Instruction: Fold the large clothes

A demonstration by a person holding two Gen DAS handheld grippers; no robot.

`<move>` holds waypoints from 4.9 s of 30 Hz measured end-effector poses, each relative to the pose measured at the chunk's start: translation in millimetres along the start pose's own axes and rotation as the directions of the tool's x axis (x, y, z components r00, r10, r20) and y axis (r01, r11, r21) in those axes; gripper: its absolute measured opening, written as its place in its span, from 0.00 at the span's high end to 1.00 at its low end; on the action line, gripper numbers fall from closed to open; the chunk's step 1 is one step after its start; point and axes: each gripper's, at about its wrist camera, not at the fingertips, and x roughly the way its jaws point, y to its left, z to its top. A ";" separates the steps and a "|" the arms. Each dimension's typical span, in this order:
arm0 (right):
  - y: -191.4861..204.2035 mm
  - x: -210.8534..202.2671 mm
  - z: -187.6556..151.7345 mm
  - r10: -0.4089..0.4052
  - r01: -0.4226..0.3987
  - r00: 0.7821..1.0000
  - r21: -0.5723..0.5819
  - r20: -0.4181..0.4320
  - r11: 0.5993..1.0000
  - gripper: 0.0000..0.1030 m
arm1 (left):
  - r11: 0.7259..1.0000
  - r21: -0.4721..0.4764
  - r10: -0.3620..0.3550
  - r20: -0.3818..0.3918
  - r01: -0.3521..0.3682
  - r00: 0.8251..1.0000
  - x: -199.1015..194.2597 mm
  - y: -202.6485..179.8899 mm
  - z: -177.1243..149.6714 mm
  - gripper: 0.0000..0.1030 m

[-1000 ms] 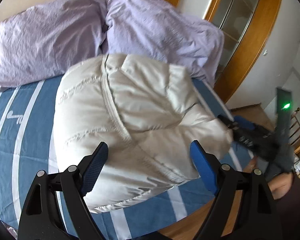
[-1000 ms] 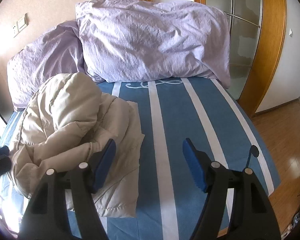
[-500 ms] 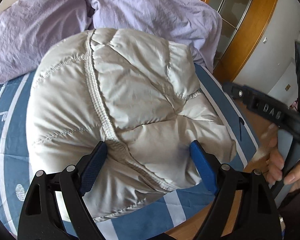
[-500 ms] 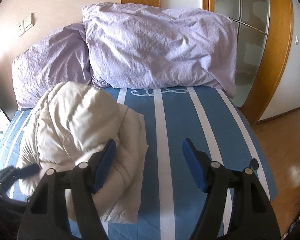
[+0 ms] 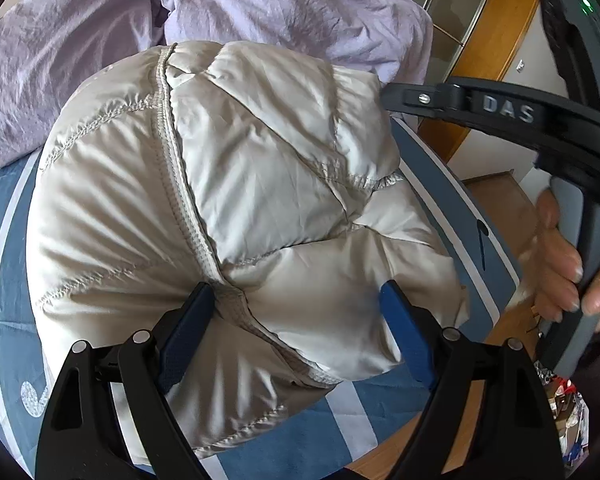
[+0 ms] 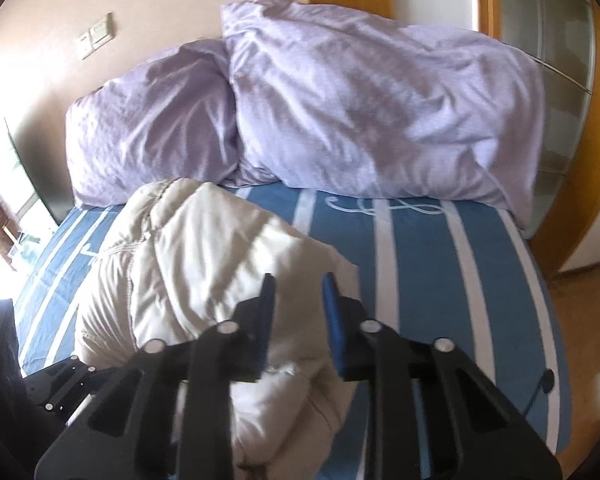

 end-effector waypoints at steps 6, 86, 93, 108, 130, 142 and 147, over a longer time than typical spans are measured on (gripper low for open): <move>9.5 7.1 -0.9 0.080 -0.079 0.997 -0.042 0.018 0.996 0.85 | 1.000 0.023 -0.005 -0.004 0.005 1.000 -2.1 0.2 -1.3 0.18; -21.2 70.8 -92.3 0.031 -0.017 0.995 0.148 -0.092 0.989 0.99 | 0.944 -0.017 0.330 0.135 -0.330 0.934 30.6 69.5 88.3 0.09; -20.5 70.6 -93.5 0.022 -0.008 0.997 0.163 -0.080 0.987 0.99 | 0.938 -0.011 0.344 0.137 -0.346 0.929 43.0 74.8 84.6 0.06; -23.4 59.0 -85.7 0.012 0.004 0.997 0.202 -0.078 0.979 0.93 | 0.933 -0.010 0.358 0.139 -0.360 0.923 66.8 82.1 80.6 0.03; -0.8 68.1 -5.3 -0.018 0.020 1.000 0.138 -0.012 0.990 0.70 | 0.927 -0.012 0.372 0.148 -0.375 0.916 66.1 79.8 80.4 0.03; -4.6 98.0 -28.9 -0.076 0.080 0.996 0.135 -0.040 0.988 0.72 | 0.928 -0.016 0.369 0.152 -0.371 0.917 65.6 78.5 80.2 0.03; -7.0 101.6 -34.4 -0.068 0.072 0.997 0.147 -0.031 0.986 0.72 | 0.928 -0.016 0.371 0.153 -0.373 0.916 65.5 78.5 80.3 0.03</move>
